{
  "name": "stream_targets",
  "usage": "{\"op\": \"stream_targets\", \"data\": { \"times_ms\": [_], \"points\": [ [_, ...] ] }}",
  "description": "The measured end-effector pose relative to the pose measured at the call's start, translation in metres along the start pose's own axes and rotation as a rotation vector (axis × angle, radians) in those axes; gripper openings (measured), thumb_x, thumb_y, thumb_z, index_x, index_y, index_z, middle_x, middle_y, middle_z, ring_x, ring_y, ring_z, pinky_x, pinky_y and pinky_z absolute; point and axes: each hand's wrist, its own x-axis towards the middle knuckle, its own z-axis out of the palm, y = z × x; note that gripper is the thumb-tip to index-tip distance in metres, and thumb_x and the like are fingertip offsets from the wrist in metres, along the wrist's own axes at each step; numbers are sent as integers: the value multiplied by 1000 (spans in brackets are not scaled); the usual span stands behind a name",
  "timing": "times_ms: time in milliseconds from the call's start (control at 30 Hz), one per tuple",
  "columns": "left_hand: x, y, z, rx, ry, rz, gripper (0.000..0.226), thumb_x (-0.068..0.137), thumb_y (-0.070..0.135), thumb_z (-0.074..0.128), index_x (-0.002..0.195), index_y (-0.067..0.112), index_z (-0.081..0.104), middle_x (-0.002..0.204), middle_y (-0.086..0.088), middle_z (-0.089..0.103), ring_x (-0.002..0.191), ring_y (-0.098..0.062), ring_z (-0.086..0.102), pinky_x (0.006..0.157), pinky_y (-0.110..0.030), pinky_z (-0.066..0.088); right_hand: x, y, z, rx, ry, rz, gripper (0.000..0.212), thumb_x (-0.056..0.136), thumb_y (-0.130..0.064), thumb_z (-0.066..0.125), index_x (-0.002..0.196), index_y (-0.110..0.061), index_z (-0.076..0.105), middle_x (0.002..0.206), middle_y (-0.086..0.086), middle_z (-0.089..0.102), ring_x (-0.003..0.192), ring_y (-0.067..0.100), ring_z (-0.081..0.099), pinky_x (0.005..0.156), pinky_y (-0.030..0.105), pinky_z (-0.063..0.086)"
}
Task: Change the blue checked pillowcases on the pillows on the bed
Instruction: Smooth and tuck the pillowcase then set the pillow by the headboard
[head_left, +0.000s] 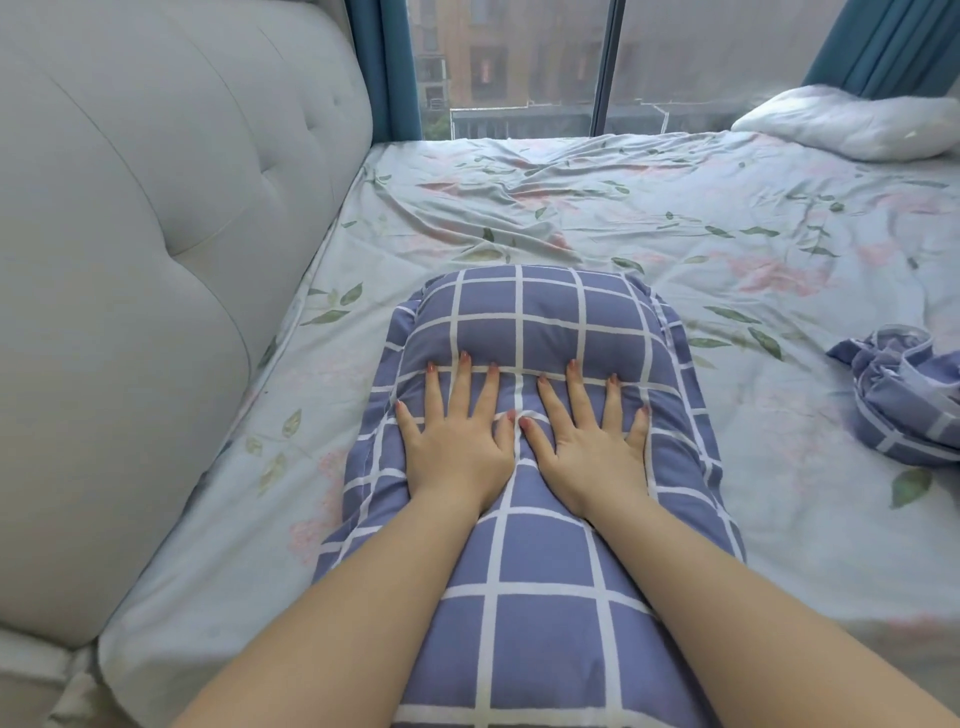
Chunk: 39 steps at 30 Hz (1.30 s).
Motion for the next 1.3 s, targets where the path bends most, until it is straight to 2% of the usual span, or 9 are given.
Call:
{"op": "stream_targets", "data": {
  "times_ms": [167,467,600,733,833,933,1033,1167,1300],
  "points": [
    [-7,2,-4,9,-13,10,59,102,51,10,153,39,-16,162,8,-25,150,-25,-21,115,-63,-7,-8,1,-4,9,4,-14,64,91,-70,3,151,-48,-8,160,-15,-23,147,28,-24,115,58,-15],
    [-46,1,-8,-33,5,-13,57,102,53,7,148,43,-24,161,12,-27,150,-24,-19,118,-60,-5,-48,5,-10,17,21,-22,78,74,-73,-21,148,-49,-17,160,-14,-24,148,27,-21,115,56,-13],
    [-53,2,-7,-44,21,-24,51,98,52,-4,141,44,-31,160,13,-27,150,-23,-20,119,-61,-3,-56,5,-9,9,16,-17,81,72,-73,-24,148,-48,-18,159,-15,-24,148,27,-21,116,55,-13],
    [-53,3,-8,-56,19,-27,55,101,51,2,146,43,-27,160,12,-27,150,-23,-20,119,-61,-4,-58,5,-11,9,22,-17,79,73,-72,-24,148,-47,-20,160,-14,-23,148,27,-21,115,54,-14],
    [-52,2,-4,-46,35,-35,57,94,55,-10,148,44,-25,160,13,-27,150,-23,-19,118,-61,-5,-60,4,-15,-18,11,-25,81,72,-72,-25,149,-47,-18,160,-12,-23,148,28,-20,116,55,-12],
    [-50,2,-6,-49,9,-46,57,96,55,-5,150,44,-21,161,14,-24,151,-22,-18,118,-61,-5,-48,-3,-37,-25,-5,-34,80,76,-73,-18,151,-48,-7,163,-11,-13,149,31,-18,116,58,-11],
    [-48,0,-7,-79,2,-46,54,102,51,6,152,45,-15,162,16,-20,151,-21,-17,118,-59,-7,-16,-14,-75,35,75,-70,65,91,-69,-1,152,-48,2,164,-11,-5,150,28,-14,115,58,-11],
    [-43,-4,-4,-175,16,-39,66,88,56,-14,153,50,-3,162,23,-11,151,-15,-12,118,-57,-8,58,-27,-103,156,58,-127,56,99,-60,6,153,-45,6,164,-14,-1,151,23,-9,115,59,-9],
    [-36,-9,-2,-265,50,-32,74,80,56,-17,150,54,7,161,28,-5,151,-10,-12,119,-56,-8,88,-25,-56,94,-38,-107,55,99,-58,7,153,-45,5,163,-15,-1,151,24,-9,115,60,-9]
  ]
}}
